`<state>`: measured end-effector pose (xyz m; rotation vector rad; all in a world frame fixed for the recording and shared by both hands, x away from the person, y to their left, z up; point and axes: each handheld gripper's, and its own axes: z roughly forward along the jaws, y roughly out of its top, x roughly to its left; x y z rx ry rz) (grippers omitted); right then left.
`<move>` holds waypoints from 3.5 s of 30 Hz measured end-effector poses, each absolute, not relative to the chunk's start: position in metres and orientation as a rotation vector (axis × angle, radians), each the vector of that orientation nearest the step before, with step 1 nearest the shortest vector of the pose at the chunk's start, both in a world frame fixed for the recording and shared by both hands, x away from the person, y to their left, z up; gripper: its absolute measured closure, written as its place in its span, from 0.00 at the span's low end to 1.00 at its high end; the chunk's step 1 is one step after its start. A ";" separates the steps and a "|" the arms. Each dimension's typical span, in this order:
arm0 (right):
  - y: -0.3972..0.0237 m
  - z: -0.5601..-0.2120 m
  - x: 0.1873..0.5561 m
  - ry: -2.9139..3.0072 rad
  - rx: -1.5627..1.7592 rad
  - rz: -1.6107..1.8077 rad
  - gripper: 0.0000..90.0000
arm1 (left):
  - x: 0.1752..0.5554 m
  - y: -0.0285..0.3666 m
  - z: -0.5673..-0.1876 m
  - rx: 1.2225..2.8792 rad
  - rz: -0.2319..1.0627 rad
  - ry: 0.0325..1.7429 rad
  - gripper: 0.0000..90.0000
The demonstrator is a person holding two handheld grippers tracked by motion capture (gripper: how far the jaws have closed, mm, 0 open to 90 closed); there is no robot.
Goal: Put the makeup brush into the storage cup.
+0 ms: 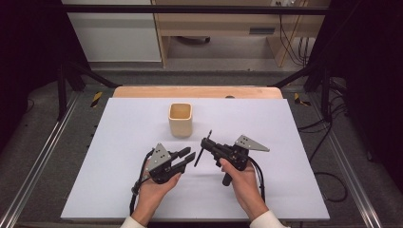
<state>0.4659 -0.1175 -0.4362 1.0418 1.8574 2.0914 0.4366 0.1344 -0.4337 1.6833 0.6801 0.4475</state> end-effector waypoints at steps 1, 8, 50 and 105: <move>-0.118 -0.436 0.466 1.859 1.042 2.084 0.93 | 0.437 0.135 -0.434 1.684 0.452 0.682 0.72; -0.124 -0.433 0.466 1.855 1.003 1.999 0.93 | 0.441 0.145 -0.434 1.692 0.509 0.704 0.48; -0.137 -0.401 0.463 1.877 0.814 1.645 0.93 | 0.440 0.252 -0.450 1.670 0.668 0.806 0.10; -0.118 -0.360 0.496 1.887 0.770 1.569 0.93 | 0.439 0.261 -0.448 1.588 0.665 0.737 0.04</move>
